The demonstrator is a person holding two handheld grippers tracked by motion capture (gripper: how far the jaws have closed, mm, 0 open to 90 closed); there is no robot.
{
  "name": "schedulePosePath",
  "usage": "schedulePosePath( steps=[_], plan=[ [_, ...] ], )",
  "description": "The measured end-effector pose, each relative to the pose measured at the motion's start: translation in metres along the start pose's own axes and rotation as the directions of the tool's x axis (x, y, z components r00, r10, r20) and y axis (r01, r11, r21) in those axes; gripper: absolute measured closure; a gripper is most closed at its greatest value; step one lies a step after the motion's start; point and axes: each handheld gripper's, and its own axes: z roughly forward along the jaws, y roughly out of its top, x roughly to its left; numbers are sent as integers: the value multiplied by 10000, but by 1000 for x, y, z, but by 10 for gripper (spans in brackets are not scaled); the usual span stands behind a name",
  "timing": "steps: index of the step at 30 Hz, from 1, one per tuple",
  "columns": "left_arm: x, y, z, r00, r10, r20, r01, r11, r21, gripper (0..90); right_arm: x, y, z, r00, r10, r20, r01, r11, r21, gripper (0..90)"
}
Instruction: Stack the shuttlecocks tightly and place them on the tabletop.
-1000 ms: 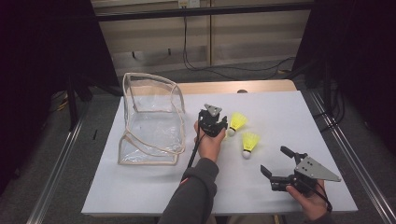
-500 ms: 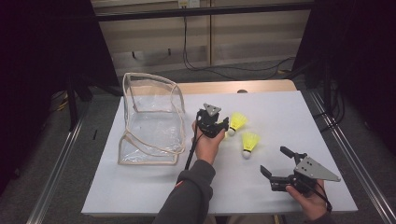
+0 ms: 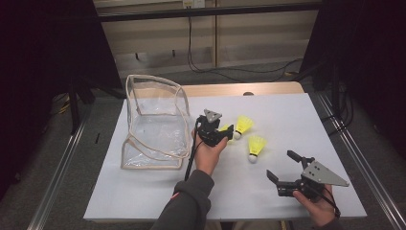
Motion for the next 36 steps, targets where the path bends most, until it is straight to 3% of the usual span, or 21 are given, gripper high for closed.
schedulePosePath(
  steps=[7, 16, 19, 21, 23, 27, 30, 36],
  plan=[
    [-1, -2, -6, 9998, 12, 187, -12, 10000, 14, 314, 0, 0, 0, 10000, -8, -3, 8, 10000, 16, 33],
    [-2, -7, -7, 9994, 41, 335, -43, 10000, 62, 291, 0, 0, 0, 10000, -34, -9, 34, 10000, 36, 33],
    [-2, -5, -5, 9987, 22, 513, -25, 10000, 64, 375, 1, 0, 0, 10000, -31, -19, 31, 10000, 24, 33],
    [-3, -3, -3, 9972, 131, 731, -138, 9999, 90, 531, 1, 0, 1, 10000, -54, -42, 54, 10000, 15, 33],
    [-4, 1, -1, 9973, 261, 682, -271, 9995, 138, 679, 1, 0, 1, 10000, -45, -29, 45, 10000, 27, 33],
    [-5, 7, 7, 9936, -8, 1128, -32, 9994, 350, 830, 0, 0, 1, 10000, -19, -10, 19, 10000, 23, 33],
    [-6, 10, 15, 9937, 164, 1106, -220, 9985, 495, 900, 0, 0, 1, 10000, -14, -33, 14, 10000, 10, 33],
    [-12, 10, 29, 9931, 274, 1144, -374, 9956, 864, 900, 0, 0, 1, 10000, -7, -43, 7, 10000, 1, 33]
  ],
)
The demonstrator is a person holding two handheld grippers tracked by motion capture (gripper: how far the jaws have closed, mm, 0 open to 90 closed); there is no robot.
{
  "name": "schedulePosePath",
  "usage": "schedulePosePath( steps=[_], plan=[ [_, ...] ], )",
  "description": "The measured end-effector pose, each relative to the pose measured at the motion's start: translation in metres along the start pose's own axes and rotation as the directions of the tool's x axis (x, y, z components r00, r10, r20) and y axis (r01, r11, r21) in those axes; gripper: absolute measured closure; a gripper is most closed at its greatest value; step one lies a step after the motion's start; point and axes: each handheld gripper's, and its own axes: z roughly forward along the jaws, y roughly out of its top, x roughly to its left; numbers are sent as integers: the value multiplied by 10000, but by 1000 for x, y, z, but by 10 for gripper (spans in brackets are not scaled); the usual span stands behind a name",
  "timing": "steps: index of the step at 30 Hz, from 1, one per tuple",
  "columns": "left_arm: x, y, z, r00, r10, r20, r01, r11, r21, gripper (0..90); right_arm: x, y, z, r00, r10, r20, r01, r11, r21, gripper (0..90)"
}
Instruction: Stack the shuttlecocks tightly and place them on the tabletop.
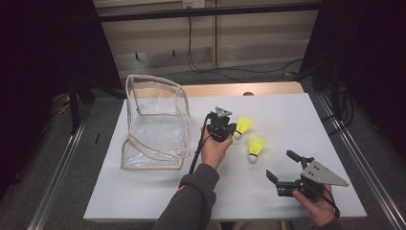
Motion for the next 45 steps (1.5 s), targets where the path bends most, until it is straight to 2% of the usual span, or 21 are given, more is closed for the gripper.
schedulePosePath(
  steps=[6, 17, 38, 45],
  plan=[
    [0, -2, 5, 10000, -88, 12, 88, 9998, 174, 900, -1, 0, 0, 10000, 14, 4, -14, 10000, -7, 33],
    [4, -4, 5, 10000, 13, -52, -11, 9987, 502, 900, 0, 0, 0, 10000, 16, 2, -16, 10000, -7, 33],
    [9, -5, 2, 9996, -32, -284, 46, 9987, 510, 900, 0, 0, 0, 10000, -3, 7, 3, 10000, 15, 33],
    [10, -5, 2, 9994, -146, -303, 157, 9992, 360, 900, 0, 0, 0, 10000, -14, -13, 14, 10000, 38, 33]
  ],
)
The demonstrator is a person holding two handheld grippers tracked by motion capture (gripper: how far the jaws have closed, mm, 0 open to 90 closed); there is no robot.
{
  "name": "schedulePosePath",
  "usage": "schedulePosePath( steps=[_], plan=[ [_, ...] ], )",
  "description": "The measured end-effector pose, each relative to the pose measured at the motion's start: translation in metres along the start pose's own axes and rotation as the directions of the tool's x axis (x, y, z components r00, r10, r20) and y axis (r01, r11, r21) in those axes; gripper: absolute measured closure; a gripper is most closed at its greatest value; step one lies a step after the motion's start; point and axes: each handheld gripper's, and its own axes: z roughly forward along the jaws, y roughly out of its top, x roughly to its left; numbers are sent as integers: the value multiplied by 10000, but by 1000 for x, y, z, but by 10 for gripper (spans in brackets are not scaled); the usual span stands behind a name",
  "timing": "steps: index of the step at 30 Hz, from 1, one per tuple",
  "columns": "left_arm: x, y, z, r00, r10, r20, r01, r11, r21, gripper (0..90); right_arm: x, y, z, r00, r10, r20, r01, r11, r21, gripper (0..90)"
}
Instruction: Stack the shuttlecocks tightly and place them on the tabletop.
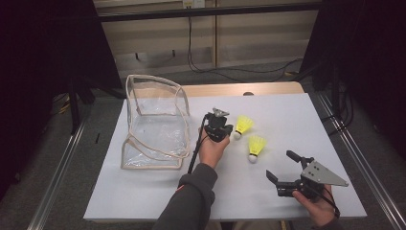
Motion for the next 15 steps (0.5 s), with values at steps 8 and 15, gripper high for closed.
schedulePosePath(
  steps=[8, 15],
  plan=[
    [-2, 1, -3, 10000, 19, 93, -18, 9999, -153, 893, 0, 0, 0, 10000, -4, 5, 4, 10000, -10, 33],
    [-5, 0, -11, 9998, 102, 188, -97, 9996, -262, 860, 0, 0, 0, 10000, -34, -31, 33, 10000, -21, 33]
  ],
)
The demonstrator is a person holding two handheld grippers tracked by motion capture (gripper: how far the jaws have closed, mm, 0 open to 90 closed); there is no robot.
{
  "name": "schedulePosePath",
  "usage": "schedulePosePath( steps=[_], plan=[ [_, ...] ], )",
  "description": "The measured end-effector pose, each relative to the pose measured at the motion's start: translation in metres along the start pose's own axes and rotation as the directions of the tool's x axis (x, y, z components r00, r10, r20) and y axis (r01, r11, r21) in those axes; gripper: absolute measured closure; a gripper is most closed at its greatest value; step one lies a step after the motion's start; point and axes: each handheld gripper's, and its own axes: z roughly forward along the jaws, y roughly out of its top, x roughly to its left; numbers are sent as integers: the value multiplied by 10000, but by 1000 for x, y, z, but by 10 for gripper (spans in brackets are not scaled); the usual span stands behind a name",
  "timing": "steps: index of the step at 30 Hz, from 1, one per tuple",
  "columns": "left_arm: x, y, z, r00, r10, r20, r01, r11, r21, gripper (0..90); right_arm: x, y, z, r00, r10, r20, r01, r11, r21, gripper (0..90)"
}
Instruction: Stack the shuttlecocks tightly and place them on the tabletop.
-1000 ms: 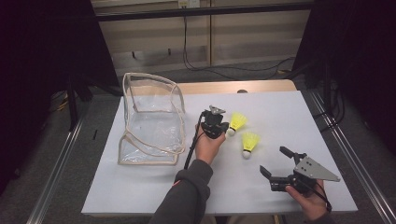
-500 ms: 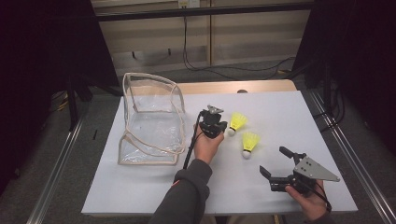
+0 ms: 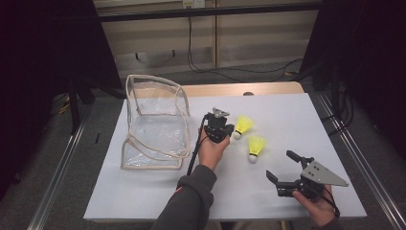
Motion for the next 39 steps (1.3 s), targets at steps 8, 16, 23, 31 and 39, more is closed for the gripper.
schedulePosePath(
  steps=[8, 16, 23, 31, 39],
  plan=[
    [-8, -9, -11, 9996, -11, 273, 13, 10000, -73, 694, 0, 0, 0, 10000, -16, -7, 16, 10000, -18, 33],
    [-15, -20, -24, 9978, 151, 653, -136, 9996, -239, 581, 1, 0, 0, 10000, -28, 43, 28, 10000, 17, 33],
    [-17, -31, -31, 9968, 126, 795, -103, 9995, -291, 464, 1, 0, 0, 10000, -27, 43, 27, 10000, 32, 33],
    [-17, -43, -37, 9960, 254, 853, -233, 9994, -260, 364, 1, 0, 0, 10000, -4, 12, 4, 10000, 48, 33],
    [-17, -54, -41, 9948, 304, 970, -291, 9995, -151, 278, 1, 0, 1, 10000, -29, 2, 29, 9999, 108, 33]
  ],
)
